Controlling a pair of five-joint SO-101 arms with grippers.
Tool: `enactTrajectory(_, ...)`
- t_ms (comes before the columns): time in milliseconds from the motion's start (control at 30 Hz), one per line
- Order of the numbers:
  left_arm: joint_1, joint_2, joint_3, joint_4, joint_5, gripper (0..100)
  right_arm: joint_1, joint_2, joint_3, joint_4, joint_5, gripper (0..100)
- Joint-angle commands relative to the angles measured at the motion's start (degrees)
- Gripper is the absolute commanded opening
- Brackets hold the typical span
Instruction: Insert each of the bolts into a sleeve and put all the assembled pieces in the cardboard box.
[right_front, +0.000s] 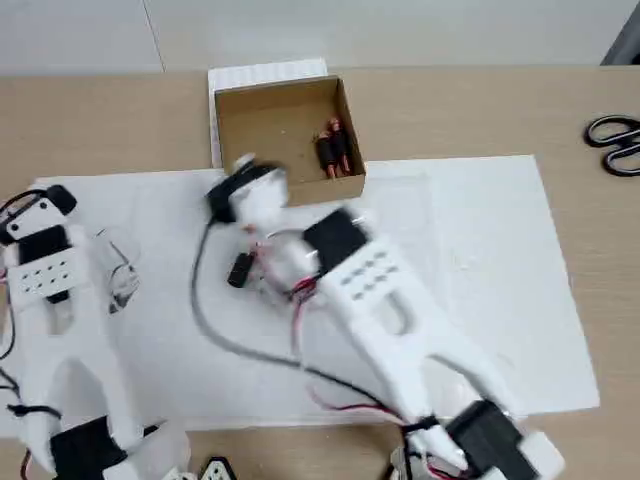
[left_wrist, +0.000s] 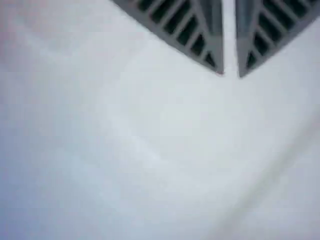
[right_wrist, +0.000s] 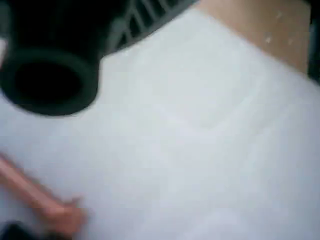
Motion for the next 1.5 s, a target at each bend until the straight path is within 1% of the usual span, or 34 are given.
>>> enactTrajectory(0, 3.7, -0.8, -2.8, 0.6, 17.8, 1, 3.7, -4.3, -2.8, -0.5, 0.4, 0.3)
enactTrajectory(33, 5.5, -0.6, -3.0, 0.0, 18.8, 1, 3.8, -4.3, -2.8, -0.6, 0.4, 0.3)
enactTrajectory(133, 16.2, -0.7, -5.2, -1.7, 12.4, 1, 3.8, -4.2, -2.8, -0.7, 0.4, 0.3)
enactTrajectory(167, 19.8, -0.7, -6.4, -2.2, 13.2, 1, 3.8, -4.2, -2.8, -0.7, 0.4, 0.3)
enactTrajectory(200, 23.2, -0.7, -7.5, -2.6, 16.4, 1, 3.8, -4.2, -2.8, -0.7, 0.4, 0.3)
enactTrajectory(267, 28.2, -0.4, -9.4, -6.5, 25.8, 1, 3.8, -4.2, -2.8, -0.7, 0.4, 0.3)
enactTrajectory(433, 35.3, -0.4, -7.4, -20.7, 43.5, 1, 3.9, -4.1, -2.8, -0.7, 0.4, 0.3)
enactTrajectory(467, 36.1, -0.3, -6.7, -24.0, 45.9, 1, 4.0, -4.1, -2.8, -0.7, 0.4, 0.3)
enactTrajectory(533, 37.8, -0.4, -4.2, -30.4, 46.9, 1, 5.1, -4.1, -2.7, -0.7, 0.4, 0.3)
enactTrajectory(633, 38.4, -0.3, 0.2, -35.3, 50.4, 1, 8.4, -4.2, -2.7, -0.2, 0.5, 0.3)
enactTrajectory(767, 38.4, -0.4, 5.4, -40.3, 57.3, 1, 13.5, -4.3, -2.7, -0.6, 0.5, 0.3)
enactTrajectory(833, 38.4, -0.4, 6.2, -41.9, 58.6, 1, 14.9, -4.2, -2.7, -0.7, 0.5, 0.3)
enactTrajectory(1100, 38.3, -0.2, 10.3, -47.7, 58.1, 1, 15.3, -4.2, -2.7, -5.1, 0.7, 0.3)
enactTrajectory(1233, 38.3, 3.1, 13.8, -57.3, 53.4, 1, 15.3, -4.2, -2.7, -6.0, 1.9, 0.3)
enactTrajectory(1300, 38.4, 6.1, 14.3, -60.6, 53.3, 1, 15.3, -4.2, -2.7, -6.0, 2.0, 0.3)
enactTrajectory(1467, 38.4, 10.5, 12.4, -61.2, 54.9, 1, 15.3, -4.5, -2.7, -4.5, 2.0, 0.3)
